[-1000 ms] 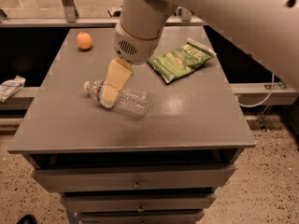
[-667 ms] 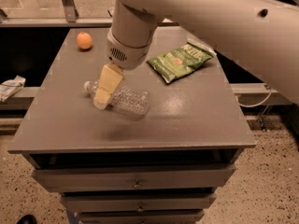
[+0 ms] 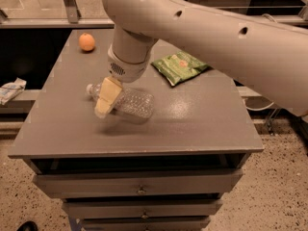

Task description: Place water bottle upright

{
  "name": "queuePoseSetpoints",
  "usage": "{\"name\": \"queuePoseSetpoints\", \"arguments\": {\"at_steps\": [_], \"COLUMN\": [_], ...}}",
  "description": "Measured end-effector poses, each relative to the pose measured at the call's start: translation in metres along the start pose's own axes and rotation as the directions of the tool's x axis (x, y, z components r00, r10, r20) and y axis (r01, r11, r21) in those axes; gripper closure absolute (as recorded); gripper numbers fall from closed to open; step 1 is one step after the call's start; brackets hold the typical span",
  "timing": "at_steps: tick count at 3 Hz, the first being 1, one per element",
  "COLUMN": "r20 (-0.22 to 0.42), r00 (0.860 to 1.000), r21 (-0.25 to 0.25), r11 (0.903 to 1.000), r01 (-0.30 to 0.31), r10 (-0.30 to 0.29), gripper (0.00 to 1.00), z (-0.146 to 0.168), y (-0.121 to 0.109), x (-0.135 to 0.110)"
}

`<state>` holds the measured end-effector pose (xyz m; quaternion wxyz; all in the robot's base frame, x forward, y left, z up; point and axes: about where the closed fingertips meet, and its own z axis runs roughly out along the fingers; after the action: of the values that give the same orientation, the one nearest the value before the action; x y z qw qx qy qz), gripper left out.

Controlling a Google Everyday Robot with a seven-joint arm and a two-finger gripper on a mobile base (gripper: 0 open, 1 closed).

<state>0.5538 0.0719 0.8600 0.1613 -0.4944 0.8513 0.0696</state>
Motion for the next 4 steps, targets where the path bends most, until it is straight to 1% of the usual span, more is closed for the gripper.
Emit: {"name": "queuePoseSetpoints", "arguments": {"at_steps": [1,2,3,4], "r20": [0.001,-0.003,-0.003,0.015], "r00": [1.000,1.000,1.000,1.000], "r21": [-0.005,-0.003,-0.006,-0.001], "r11": [0.9999,1.0000,0.9999,0.9999], "r01": [-0.012,-0.007,-0.010,-0.013], "r10": [0.012,0.007,0.010,0.013], "gripper": [0.00,0.16,0.47,0.70], "z": [0.008,0.016,0.023,0.018], "y": [0.001,0.005,0.010,0.007], "x": [-0.005,-0.011,-0.012,-0.015]}}
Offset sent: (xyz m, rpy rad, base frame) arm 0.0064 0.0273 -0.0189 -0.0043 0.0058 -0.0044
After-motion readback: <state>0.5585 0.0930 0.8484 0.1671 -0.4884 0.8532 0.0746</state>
